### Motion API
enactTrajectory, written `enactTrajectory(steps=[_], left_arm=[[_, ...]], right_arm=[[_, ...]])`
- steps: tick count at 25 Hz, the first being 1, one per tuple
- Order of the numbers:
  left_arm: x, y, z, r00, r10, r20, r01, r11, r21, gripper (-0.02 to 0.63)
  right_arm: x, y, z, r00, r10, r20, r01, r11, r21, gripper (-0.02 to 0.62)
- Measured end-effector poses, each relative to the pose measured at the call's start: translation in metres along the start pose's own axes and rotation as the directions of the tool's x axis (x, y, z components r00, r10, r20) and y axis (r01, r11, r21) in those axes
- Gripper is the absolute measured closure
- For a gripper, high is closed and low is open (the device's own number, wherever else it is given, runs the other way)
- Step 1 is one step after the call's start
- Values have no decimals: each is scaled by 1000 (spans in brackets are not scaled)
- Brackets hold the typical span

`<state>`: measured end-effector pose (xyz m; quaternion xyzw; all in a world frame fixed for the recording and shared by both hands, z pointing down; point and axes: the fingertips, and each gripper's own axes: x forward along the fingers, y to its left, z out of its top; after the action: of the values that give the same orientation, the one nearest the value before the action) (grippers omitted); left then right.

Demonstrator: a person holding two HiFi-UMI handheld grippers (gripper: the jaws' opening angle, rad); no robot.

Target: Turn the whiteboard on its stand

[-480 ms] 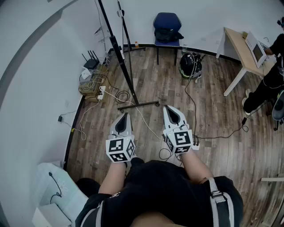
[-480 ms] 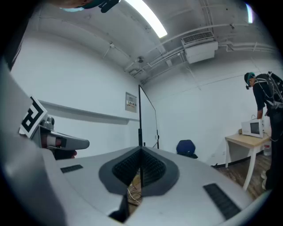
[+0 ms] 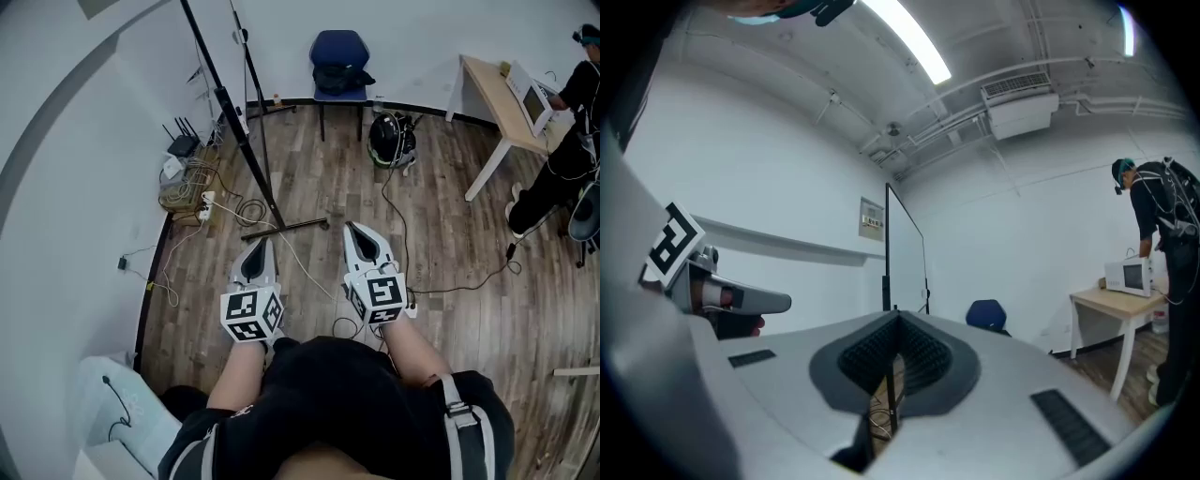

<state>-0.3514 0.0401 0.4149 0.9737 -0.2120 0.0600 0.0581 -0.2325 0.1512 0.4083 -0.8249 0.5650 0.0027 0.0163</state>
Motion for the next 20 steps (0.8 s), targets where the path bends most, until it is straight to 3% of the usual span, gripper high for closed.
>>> enactTrajectory(steps=[9, 13, 20], left_arm=[[0, -19, -11, 1000, -1, -21, 1, 1000, -10, 600], [3, -22, -14, 999, -8, -36, 8, 1000, 6, 600], [22, -12, -19, 999, -27, -41, 27, 1000, 2, 601]], right_arm=[[-19, -6, -9, 998, 49, -38, -47, 998, 36, 598], [-24, -10, -9, 999, 38, -34, -37, 999, 21, 598], [-8, -18, -33, 996, 15, -83, -8, 997, 79, 598]])
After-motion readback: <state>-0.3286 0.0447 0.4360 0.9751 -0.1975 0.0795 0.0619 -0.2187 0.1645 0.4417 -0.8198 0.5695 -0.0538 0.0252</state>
